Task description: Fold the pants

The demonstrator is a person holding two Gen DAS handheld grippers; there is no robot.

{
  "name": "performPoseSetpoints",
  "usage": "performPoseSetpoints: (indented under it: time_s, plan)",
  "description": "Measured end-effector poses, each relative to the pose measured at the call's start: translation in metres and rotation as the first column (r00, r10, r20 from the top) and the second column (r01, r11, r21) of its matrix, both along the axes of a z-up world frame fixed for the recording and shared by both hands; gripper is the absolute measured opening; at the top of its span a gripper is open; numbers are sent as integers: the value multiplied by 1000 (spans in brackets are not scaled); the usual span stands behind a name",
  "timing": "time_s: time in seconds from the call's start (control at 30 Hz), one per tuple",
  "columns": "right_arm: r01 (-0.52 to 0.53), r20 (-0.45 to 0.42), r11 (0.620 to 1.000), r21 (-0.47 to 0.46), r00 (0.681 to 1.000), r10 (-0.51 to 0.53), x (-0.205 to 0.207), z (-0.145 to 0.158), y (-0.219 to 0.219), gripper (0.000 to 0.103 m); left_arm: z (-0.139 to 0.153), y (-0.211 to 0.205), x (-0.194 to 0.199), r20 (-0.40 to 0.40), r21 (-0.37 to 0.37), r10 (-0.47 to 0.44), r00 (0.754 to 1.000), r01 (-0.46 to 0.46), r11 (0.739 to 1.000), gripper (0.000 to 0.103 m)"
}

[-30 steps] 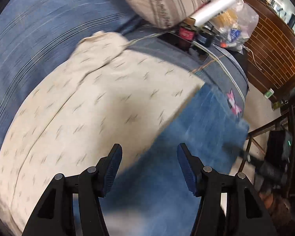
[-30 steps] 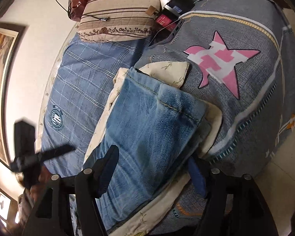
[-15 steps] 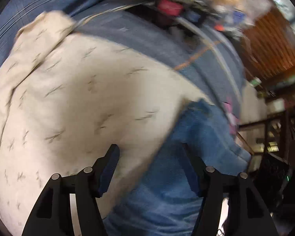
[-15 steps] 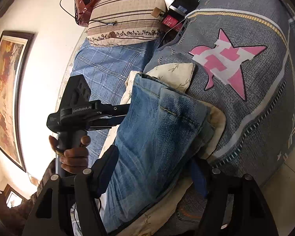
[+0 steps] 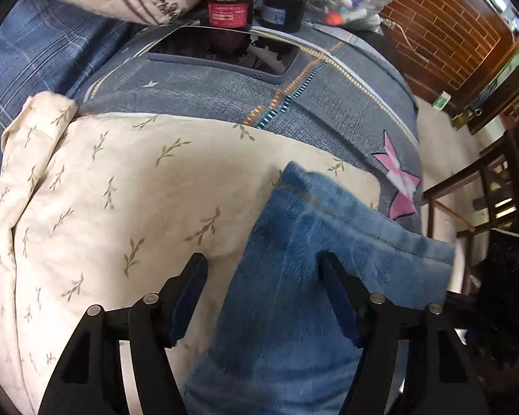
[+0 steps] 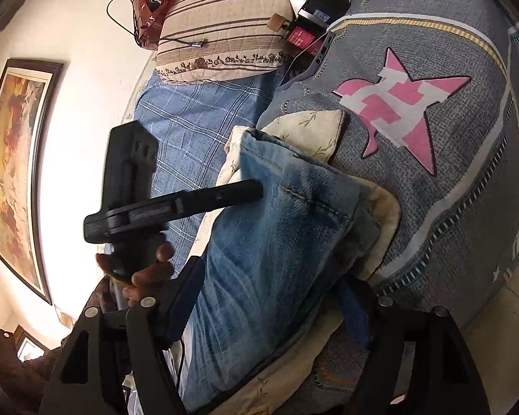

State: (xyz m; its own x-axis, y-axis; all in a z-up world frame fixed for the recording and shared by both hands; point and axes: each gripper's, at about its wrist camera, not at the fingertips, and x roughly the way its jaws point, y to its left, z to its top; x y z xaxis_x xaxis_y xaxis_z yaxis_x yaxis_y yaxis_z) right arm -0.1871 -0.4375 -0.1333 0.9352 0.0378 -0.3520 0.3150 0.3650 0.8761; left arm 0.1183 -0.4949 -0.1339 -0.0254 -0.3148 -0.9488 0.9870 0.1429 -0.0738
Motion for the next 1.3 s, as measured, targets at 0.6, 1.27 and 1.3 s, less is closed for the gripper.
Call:
performPoseSetpoints:
  time_s: [0.6, 1.27, 1.3]
  plan:
    - [3, -30, 983, -181, 1000, -8, -8, 62, 26, 16, 81, 78, -21, -93, -246, 4, 996, -27, 969, 12]
    - [-548, -210, 769, -329, 837, 506, 131, 84, 195, 25, 46, 301, 45, -214, -73, 557, 802, -582, 810, 25]
    - [-580, -240, 748, -323, 815, 528, 136, 79, 205, 31, 42, 309, 48, -227, -59, 580, 783, -605, 794, 28]
